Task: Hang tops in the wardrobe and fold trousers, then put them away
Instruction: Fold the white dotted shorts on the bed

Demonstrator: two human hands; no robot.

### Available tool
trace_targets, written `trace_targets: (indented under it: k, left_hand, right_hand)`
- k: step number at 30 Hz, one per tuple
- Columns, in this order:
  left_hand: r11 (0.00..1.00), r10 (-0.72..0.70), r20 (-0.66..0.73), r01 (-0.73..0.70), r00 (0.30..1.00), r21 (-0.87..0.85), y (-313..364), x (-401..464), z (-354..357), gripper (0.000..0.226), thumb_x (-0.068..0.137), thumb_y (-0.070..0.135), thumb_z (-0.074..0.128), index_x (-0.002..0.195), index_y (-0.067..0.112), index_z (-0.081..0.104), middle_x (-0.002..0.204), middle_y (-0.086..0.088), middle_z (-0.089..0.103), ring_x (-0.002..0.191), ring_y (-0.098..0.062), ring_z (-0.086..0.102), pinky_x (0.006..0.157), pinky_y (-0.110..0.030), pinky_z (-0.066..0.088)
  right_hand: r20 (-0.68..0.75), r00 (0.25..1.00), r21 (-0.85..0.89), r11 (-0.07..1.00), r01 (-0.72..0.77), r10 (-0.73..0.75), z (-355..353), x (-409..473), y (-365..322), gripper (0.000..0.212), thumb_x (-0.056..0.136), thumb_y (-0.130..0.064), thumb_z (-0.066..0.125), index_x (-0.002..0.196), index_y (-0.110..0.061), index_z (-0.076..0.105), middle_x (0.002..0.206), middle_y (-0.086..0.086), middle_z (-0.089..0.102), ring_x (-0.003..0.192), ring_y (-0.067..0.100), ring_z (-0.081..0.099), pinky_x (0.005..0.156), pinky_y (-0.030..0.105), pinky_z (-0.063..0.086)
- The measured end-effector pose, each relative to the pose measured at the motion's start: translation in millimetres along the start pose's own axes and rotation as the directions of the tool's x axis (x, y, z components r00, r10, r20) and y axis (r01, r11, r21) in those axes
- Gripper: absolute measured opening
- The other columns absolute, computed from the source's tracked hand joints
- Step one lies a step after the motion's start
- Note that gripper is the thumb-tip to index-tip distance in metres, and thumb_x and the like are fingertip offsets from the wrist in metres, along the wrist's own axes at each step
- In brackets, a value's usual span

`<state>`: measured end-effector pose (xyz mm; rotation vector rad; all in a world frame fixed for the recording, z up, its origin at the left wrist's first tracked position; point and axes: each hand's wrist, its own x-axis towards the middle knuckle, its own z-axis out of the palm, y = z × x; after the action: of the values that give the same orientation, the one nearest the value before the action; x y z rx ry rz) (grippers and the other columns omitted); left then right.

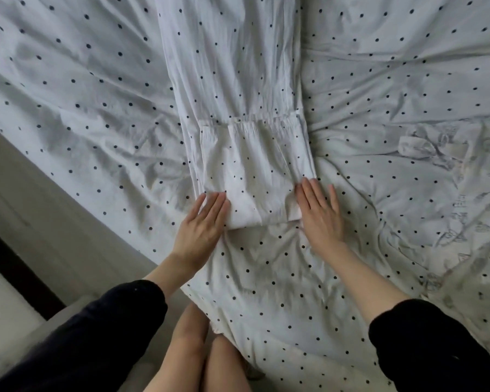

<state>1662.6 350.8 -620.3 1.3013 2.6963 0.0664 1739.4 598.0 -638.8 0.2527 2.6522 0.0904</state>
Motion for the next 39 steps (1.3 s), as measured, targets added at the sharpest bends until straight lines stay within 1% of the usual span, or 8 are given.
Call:
trace_targets:
  k: [6,15,18,21,24,28,32,39]
  left_hand:
    - [0.997,-0.031,0.047,0.034,0.998,-0.071,23.0,-32.0,-36.5,0.056,0.053,-0.023,0.072,0.108,-0.011,0.065,0.114,-0.025,0.064,0.105,-0.037,0.063,0.086,-0.051,0.052]
    - [0.956,0.044,0.538,0.120,0.842,-0.266,82.2,-108.9,-74.6,0.059,0.084,-0.005,0.051,0.140,0.010,0.039,0.146,-0.005,0.041,0.132,-0.018,0.042,0.107,-0.031,0.034]
    - [0.930,0.057,0.657,0.200,0.751,-0.310,94.7,-124.1,-79.9,0.055,0.089,-0.003,0.036,0.139,0.021,0.041,0.134,-0.004,0.050,0.123,-0.021,0.046,0.092,-0.029,0.042]
    - [0.913,0.031,0.632,0.236,0.774,-0.334,87.1,-121.6,-92.8,0.032,0.094,0.006,0.037,0.118,0.016,0.055,0.105,-0.006,0.063,0.101,-0.024,0.057,0.079,-0.033,0.046]
    - [0.901,-0.051,0.537,0.271,0.842,-0.339,65.3,-101.2,-113.2,0.023,0.099,0.018,0.040,0.108,0.012,0.060,0.100,-0.006,0.067,0.094,-0.026,0.062,0.080,-0.040,0.048]
    - [0.864,-0.235,0.291,0.337,0.927,-0.375,26.6,-50.6,-138.2,0.026,0.098,0.024,0.048,0.109,0.011,0.067,0.100,-0.011,0.070,0.091,-0.033,0.063,0.081,-0.040,0.047]
    - [0.864,-0.418,-0.036,0.385,0.908,-0.326,-8.6,13.9,-149.8,0.033,0.097,0.020,0.049,0.126,0.009,0.058,0.120,-0.015,0.064,0.111,-0.032,0.058,0.100,-0.038,0.033]
    - [0.938,-0.254,0.241,0.299,0.937,-0.175,13.9,15.2,-100.5,0.064,0.100,0.036,0.036,0.151,0.015,0.003,0.159,-0.007,-0.003,0.146,-0.022,-0.003,0.119,-0.042,0.000]
  right_hand:
    - [0.084,0.983,0.009,0.986,0.166,-0.166,-32.6,-44.8,2.1,0.057,0.096,-0.004,0.028,0.150,-0.008,0.012,0.159,0.008,0.008,0.147,0.020,0.001,0.116,0.040,-0.013]
    - [0.437,0.840,0.088,0.944,0.317,-0.323,-62.7,-149.4,2.4,0.054,0.091,0.004,0.031,0.143,-0.011,0.031,0.147,0.005,0.036,0.135,0.019,0.037,0.117,0.039,0.013]
    - [0.573,0.753,0.120,0.942,0.313,-0.324,-63.9,-173.8,4.5,0.050,0.093,0.002,0.030,0.139,-0.014,0.039,0.132,0.009,0.051,0.115,0.028,0.054,0.085,0.035,0.042]
    - [0.636,0.721,0.172,0.961,0.215,-0.275,-77.5,-168.2,10.9,0.042,0.091,-0.002,0.035,0.128,-0.015,0.048,0.111,0.010,0.059,0.092,0.025,0.059,0.064,0.029,0.040]
    - [0.574,0.777,0.231,0.961,0.151,-0.260,-105.2,-136.4,21.7,0.019,0.091,-0.006,0.041,0.099,-0.014,0.057,0.079,0.002,0.051,0.069,0.019,0.053,0.055,0.028,0.037]
    - [0.353,0.909,0.336,0.937,0.100,-0.223,-151.1,-76.9,36.6,0.012,0.095,-0.020,0.051,0.084,-0.018,0.055,0.087,0.007,0.057,0.078,0.024,0.053,0.061,0.031,0.037]
    - [0.029,0.996,0.359,0.930,0.074,-0.090,-184.4,-20.0,37.3,0.026,0.097,-0.020,0.047,0.120,-0.014,0.055,0.124,0.014,0.058,0.112,0.033,0.053,0.086,0.038,0.043]
    - [0.123,0.975,0.224,0.962,0.154,-0.185,-126.8,-21.9,5.5,0.063,0.100,-0.028,0.036,0.151,-0.020,0.000,0.160,0.002,-0.003,0.146,0.018,-0.004,0.117,0.042,-0.001]
